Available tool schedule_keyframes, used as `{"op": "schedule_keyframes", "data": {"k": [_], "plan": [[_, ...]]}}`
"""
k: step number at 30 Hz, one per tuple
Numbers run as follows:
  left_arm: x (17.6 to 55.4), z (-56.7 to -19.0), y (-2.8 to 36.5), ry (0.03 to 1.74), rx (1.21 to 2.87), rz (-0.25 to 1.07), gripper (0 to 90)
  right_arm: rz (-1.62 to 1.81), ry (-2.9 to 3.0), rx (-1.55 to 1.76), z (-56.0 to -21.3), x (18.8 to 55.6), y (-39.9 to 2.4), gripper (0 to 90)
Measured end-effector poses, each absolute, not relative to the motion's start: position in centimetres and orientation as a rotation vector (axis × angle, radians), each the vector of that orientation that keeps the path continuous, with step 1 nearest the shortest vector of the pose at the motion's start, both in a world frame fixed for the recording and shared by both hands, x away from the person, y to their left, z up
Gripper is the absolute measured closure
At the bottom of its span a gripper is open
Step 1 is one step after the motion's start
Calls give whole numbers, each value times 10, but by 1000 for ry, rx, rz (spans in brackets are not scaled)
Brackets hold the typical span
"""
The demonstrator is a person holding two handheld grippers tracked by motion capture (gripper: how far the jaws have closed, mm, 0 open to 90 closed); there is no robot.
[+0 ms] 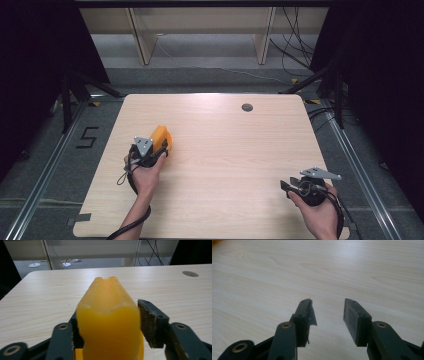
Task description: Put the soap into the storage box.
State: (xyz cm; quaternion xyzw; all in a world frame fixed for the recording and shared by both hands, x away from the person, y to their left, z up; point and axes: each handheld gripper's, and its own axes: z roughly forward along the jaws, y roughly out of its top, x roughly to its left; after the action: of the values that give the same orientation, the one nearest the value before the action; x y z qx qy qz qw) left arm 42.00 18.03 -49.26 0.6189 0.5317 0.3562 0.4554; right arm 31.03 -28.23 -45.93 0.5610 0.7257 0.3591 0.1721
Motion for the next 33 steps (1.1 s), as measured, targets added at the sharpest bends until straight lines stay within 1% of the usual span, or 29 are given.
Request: {"op": "schedule_keyframes", "data": {"k": [1, 2, 4, 7, 9, 13, 15, 16, 20, 26, 28, 31, 33], "plan": [[421, -492, 180, 1310, 1545, 851, 385, 1020, 2062, 1590, -459, 310, -283, 576], [421, -492, 180, 1310, 1545, 851, 365, 1020, 2062, 1590, -459, 310, -283, 576], [420, -490, 181, 1307, 1564, 843, 354, 1000, 2080, 1543, -458, 311, -286, 575], [418, -487, 182, 1303, 1571, 824, 317, 999, 2077, 1584, -457, 309, -285, 571], [415, -484, 183, 1319, 1571, 819, 306, 1000, 2094, 1529, -459, 312, -287, 568], [412, -477, 187, 1330, 1582, 808, 263, 1010, 2066, 1593, -460, 310, -283, 564], [410, -472, 189, 1334, 1584, 803, 255, 1016, 2068, 1592, -460, 310, -283, 563], [409, -469, 190, 1333, 1579, 800, 251, 1006, 2085, 1538, -460, 312, -286, 563], [405, -460, 192, 1352, 1580, 799, 232, 1006, 2072, 1616, -459, 310, -283, 560], [390, -447, 196, 1390, 1634, 794, 216, 996, 2082, 1603, -458, 309, -286, 556], [386, -444, 200, 1416, 1661, 754, 211, 1011, 2079, 1598, -459, 309, -286, 553], [387, -443, 205, 1370, 1726, 666, 205, 995, 2081, 1613, -459, 309, -284, 549], [386, -443, 210, 1362, 1736, 646, 204, 1016, 2074, 1602, -460, 310, -284, 548]]}}
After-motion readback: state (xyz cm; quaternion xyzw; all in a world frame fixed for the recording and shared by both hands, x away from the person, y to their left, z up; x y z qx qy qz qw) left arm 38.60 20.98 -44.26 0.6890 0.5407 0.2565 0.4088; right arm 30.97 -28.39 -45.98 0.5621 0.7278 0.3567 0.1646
